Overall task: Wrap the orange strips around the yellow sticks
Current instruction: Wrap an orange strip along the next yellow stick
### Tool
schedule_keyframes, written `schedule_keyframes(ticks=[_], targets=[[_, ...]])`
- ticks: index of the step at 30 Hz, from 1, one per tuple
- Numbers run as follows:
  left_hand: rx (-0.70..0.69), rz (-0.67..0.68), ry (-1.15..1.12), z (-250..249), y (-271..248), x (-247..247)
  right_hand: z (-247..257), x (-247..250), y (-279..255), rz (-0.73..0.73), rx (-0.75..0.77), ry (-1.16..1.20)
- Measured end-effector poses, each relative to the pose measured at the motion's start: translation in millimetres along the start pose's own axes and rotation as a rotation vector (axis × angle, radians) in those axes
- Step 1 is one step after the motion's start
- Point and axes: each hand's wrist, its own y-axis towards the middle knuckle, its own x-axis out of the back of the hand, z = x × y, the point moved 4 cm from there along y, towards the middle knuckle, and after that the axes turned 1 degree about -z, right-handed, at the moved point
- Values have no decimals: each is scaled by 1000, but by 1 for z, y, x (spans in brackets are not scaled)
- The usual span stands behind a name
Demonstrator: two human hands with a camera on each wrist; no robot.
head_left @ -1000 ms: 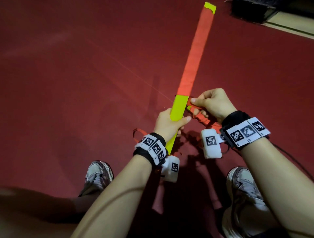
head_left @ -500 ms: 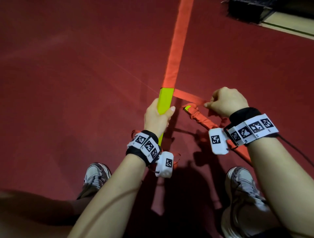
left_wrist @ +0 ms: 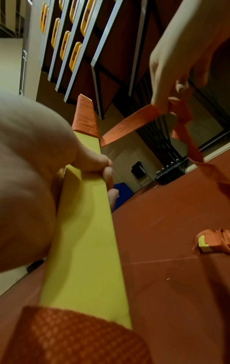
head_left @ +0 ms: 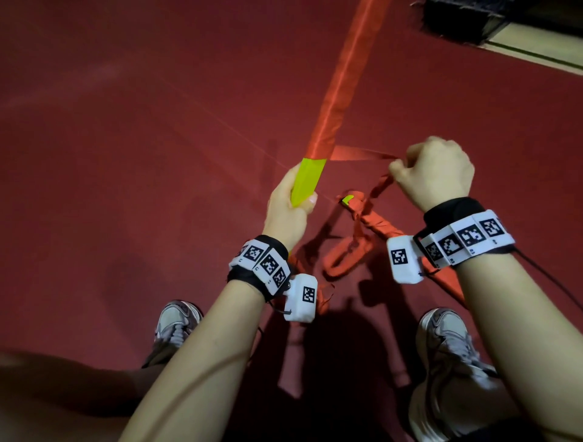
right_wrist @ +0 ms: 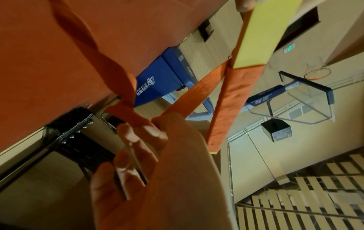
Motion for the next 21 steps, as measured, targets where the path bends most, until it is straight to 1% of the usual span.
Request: schedule_keyframes(ticks=[3,5,8,12,15,17,19,20,21], targets=[[-2,-11,-12,-3,-1,0,-5,-11,-1,108,-75,-47],[-11,-6,-6,-5,-3,0,-3,-14,-2,148,-98,-31],[-21,-3,-16,-3,-2,1,-8,-17,1,247,-120,-48],[-23,-49,-84,-1,2,6,-22,-19,3,365,-187,-115],[-39,-66,-91,-4,4,13,-34,-27,-1,520,-263,-149],[-29,-55,-101,-4,4,13,-38,-31,-5,610,-278,-181],[-11,-36,-109,-4,3,9,-34,-31,-5,602,-245,-234],[-4,-22,-113,-4,2,6,-28,-31,-5,565,-207,-255],[2,-1,-118,-3,2,4,-21,-31,-5,519,-158,-225]])
